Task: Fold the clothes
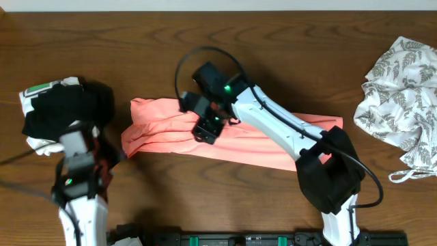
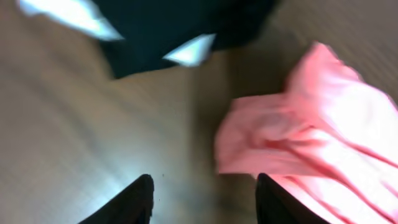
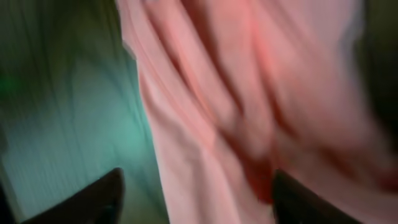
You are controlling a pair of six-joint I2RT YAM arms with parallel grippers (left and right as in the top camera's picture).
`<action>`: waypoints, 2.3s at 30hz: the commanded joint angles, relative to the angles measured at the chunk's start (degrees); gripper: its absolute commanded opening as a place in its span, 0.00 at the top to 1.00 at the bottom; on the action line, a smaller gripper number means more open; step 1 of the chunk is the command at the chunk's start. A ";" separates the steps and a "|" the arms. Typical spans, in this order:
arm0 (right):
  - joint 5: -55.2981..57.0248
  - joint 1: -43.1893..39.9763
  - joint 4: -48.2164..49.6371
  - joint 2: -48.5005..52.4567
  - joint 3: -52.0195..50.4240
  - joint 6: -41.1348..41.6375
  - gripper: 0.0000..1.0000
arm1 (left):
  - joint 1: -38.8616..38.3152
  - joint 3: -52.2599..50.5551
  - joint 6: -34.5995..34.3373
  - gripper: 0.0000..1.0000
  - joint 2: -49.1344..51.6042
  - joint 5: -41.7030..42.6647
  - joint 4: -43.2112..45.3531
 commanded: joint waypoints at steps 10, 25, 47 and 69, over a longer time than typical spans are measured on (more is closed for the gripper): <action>2.25 6.01 8.76 0.42 6.93 -11.10 0.01 | 13.90 0.22 -1.51 0.39 1.05 4.31 -1.79; 2.80 8.17 19.82 12.85 6.93 -14.84 0.01 | 13.90 0.22 -1.51 0.39 8.26 4.46 -2.23; 1.88 9.68 25.40 17.14 6.93 -14.16 0.30 | 13.90 0.20 -1.49 0.39 8.26 4.46 -3.08; 6.64 6.75 25.97 16.59 10.58 -2.58 0.99 | 13.90 0.22 -1.46 0.39 8.26 4.42 -3.04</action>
